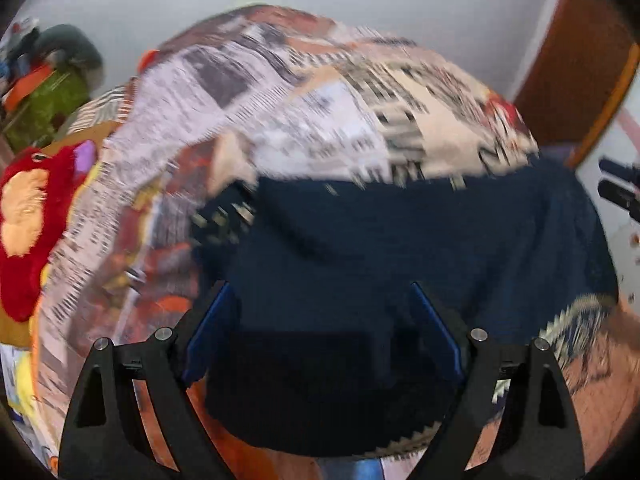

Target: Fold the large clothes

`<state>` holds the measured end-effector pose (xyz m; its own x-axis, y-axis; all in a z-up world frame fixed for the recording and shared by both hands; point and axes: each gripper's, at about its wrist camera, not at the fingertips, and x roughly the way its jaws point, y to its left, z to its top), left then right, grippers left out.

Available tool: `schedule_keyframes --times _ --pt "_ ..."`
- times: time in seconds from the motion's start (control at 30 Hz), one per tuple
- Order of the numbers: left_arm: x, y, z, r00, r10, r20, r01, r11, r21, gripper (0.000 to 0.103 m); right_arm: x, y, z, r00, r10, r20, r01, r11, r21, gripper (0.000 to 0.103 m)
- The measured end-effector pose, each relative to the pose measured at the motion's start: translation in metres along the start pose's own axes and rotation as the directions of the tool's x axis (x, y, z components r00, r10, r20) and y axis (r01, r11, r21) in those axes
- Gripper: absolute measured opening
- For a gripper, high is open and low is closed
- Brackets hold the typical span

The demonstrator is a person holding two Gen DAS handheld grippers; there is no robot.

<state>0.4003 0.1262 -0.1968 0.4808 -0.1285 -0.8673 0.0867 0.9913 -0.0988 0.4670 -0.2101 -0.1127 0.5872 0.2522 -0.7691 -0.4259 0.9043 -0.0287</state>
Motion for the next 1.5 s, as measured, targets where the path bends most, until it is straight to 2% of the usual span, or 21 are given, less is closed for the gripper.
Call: schedule_keyframes --times 0.1,0.17,0.23,0.27,0.37,0.43,0.6,0.63,0.8,0.93,0.97,1.0,1.07,1.1,1.2,1.3,1.37,1.4,1.43,1.47,1.5 --pt "0.021 -0.015 -0.011 0.998 0.012 -0.054 -0.009 0.999 0.053 0.089 0.006 0.031 -0.013 0.999 0.043 -0.030 -0.044 0.998 -0.042 0.073" --pt "0.033 -0.021 -0.013 0.996 0.065 -0.060 -0.060 0.994 0.087 0.090 0.013 0.047 -0.022 0.996 0.077 -0.053 -0.080 0.995 -0.057 0.073" --pt "0.040 -0.025 -0.011 0.988 0.147 -0.042 -0.141 0.984 0.111 0.090 0.026 0.064 -0.031 0.991 0.093 -0.094 -0.103 0.990 -0.100 0.073" --pt "0.046 -0.024 -0.007 0.975 0.222 -0.026 -0.218 0.969 0.114 0.090 0.034 0.071 -0.036 0.990 0.082 -0.112 -0.096 0.987 -0.128 0.073" --pt "0.059 -0.015 0.003 0.938 0.346 0.000 -0.344 0.934 0.096 0.090 0.051 0.079 -0.048 0.992 0.023 -0.123 -0.046 0.982 -0.183 0.073" --pt "0.063 -0.004 0.008 0.932 0.363 -0.004 -0.362 0.930 0.066 0.090 0.053 0.071 -0.050 0.993 0.013 -0.113 -0.033 0.984 -0.173 0.073" --pt "0.053 0.022 0.010 0.930 0.368 -0.005 -0.368 0.930 -0.011 0.089 0.053 0.041 -0.045 0.993 -0.033 -0.116 0.021 0.994 -0.106 0.073" --pt "0.048 0.027 0.010 0.934 0.357 -0.006 -0.357 0.934 -0.026 0.088 0.052 0.032 -0.045 0.992 -0.031 -0.124 0.021 0.997 -0.078 0.073" --pt "-0.003 0.046 -0.010 0.975 0.219 0.022 -0.214 0.968 -0.131 0.088 0.038 0.011 -0.042 0.990 0.002 -0.143 0.001 1.000 0.020 0.074" --pt "-0.038 0.055 -0.039 0.995 0.092 0.032 -0.081 0.964 -0.254 0.089 0.018 0.022 -0.041 0.993 -0.017 -0.114 0.014 0.999 -0.031 0.074" --pt "-0.044 0.058 -0.048 0.998 0.050 0.034 -0.038 0.952 -0.303 0.089 0.015 0.025 -0.041 0.994 -0.014 -0.111 0.010 0.999 -0.039 0.074" --pt "-0.048 0.063 -0.061 1.000 -0.010 0.029 0.020 0.929 -0.370 0.089 0.011 0.032 -0.042 0.994 -0.009 -0.110 0.003 0.999 -0.054 0.074" --pt "-0.050 0.065 -0.076 0.995 -0.096 0.020 0.095 0.891 -0.445 0.089 0.007 0.041 -0.044 0.993 -0.003 -0.115 -0.006 0.996 -0.085 0.074" --pt "-0.048 0.065 -0.087 0.988 -0.153 0.016 0.141 0.861 -0.489 0.089 0.005 0.048 -0.046 0.993 -0.005 -0.120 -0.008 0.994 -0.109 0.074" --pt "-0.041 0.060 -0.112 0.965 -0.263 0.007 0.219 0.789 -0.574 0.089 0.005 0.067 -0.054 0.991 -0.026 -0.132 0.003 0.984 -0.176 0.075" --pt "-0.035 0.050 -0.125 0.940 -0.341 0.026 0.286 0.741 -0.608 0.089 0.011 0.080 -0.063 0.986 -0.033 -0.163 -0.003 0.976 -0.218 0.075" --pt "-0.030 0.043 -0.131 0.905 -0.417 0.081 0.372 0.687 -0.624 0.089 0.016 0.085 -0.069 0.983 -0.042 -0.179 0.000 0.973 -0.230 0.075" --pt "-0.026 0.042 -0.133 0.884 -0.455 0.108 0.412 0.648 -0.640 0.089 0.019 0.087 -0.071 0.982 -0.044 -0.186 0.000 0.973 -0.231 0.075" --pt "-0.022 0.042 -0.133 0.870 -0.479 0.121 0.433 0.622 -0.652 0.089 0.021 0.087 -0.073 0.981 -0.044 -0.189 0.000 0.974 -0.227 0.075" --pt "-0.014 0.040 -0.134 0.845 -0.517 0.136 0.462 0.576 -0.674 0.089 0.023 0.087 -0.074 0.980 -0.044 -0.192 0.001 0.975 -0.222 0.075" --pt "-0.008 0.038 -0.134 0.830 -0.539 0.145 0.476 0.547 -0.688 0.089 0.023 0.087 -0.075 0.980 -0.042 -0.193 -0.001 0.976 -0.217 0.075"
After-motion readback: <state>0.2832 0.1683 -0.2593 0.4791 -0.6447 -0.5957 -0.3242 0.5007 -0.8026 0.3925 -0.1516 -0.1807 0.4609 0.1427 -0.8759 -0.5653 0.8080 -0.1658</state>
